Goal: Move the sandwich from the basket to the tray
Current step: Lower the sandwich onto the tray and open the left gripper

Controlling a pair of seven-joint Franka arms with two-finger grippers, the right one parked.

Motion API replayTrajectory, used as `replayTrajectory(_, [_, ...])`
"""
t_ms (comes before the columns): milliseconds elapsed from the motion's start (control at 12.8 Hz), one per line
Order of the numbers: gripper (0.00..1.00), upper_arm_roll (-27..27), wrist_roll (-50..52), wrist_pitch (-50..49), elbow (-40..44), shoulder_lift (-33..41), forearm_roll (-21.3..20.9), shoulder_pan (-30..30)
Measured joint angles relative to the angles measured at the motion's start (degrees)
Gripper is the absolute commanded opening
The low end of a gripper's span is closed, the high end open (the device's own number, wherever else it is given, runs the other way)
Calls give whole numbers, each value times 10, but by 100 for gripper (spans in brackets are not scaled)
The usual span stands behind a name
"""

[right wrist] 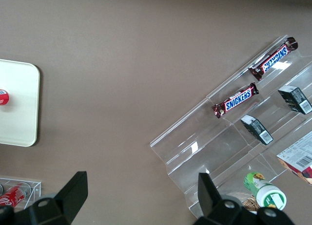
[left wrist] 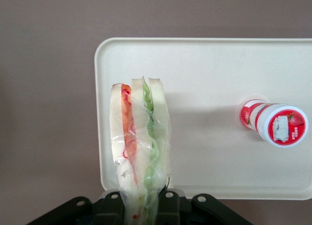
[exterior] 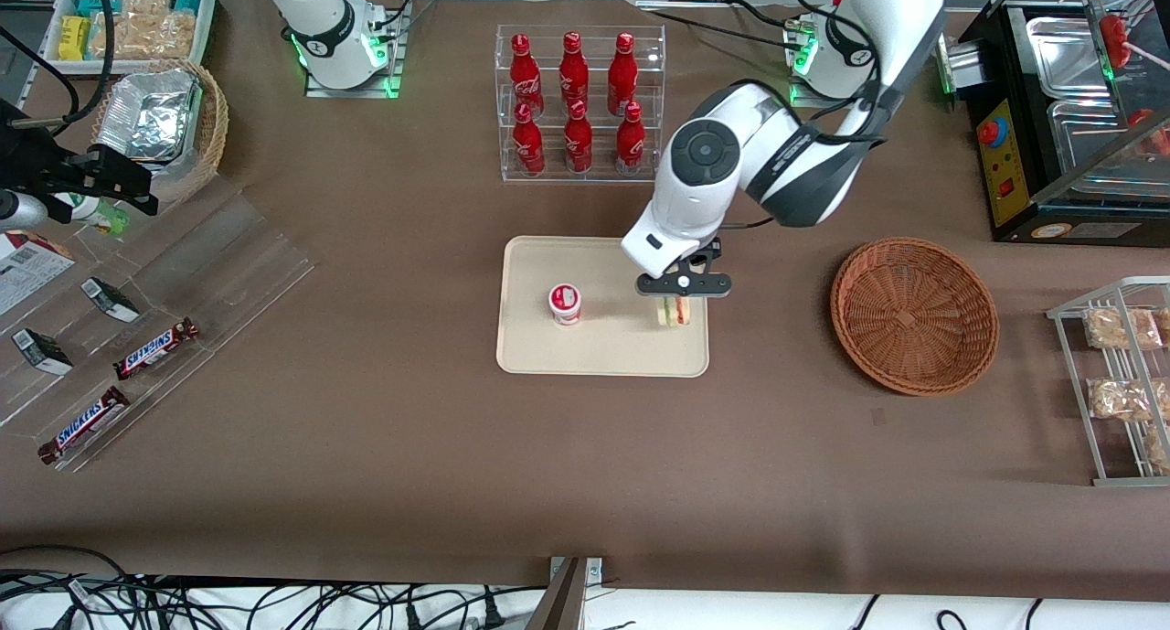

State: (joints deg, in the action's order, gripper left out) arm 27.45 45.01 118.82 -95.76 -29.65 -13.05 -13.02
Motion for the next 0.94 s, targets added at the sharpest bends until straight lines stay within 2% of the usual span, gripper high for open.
replayTrajectory(702, [23, -2, 12, 61, 1, -96, -55, -14])
replayTrajectory(780, [32, -1, 13, 64, 1, -104, -57, -16])
replayTrajectory(936, [91, -2, 16, 66, 1, -107, -60, -19])
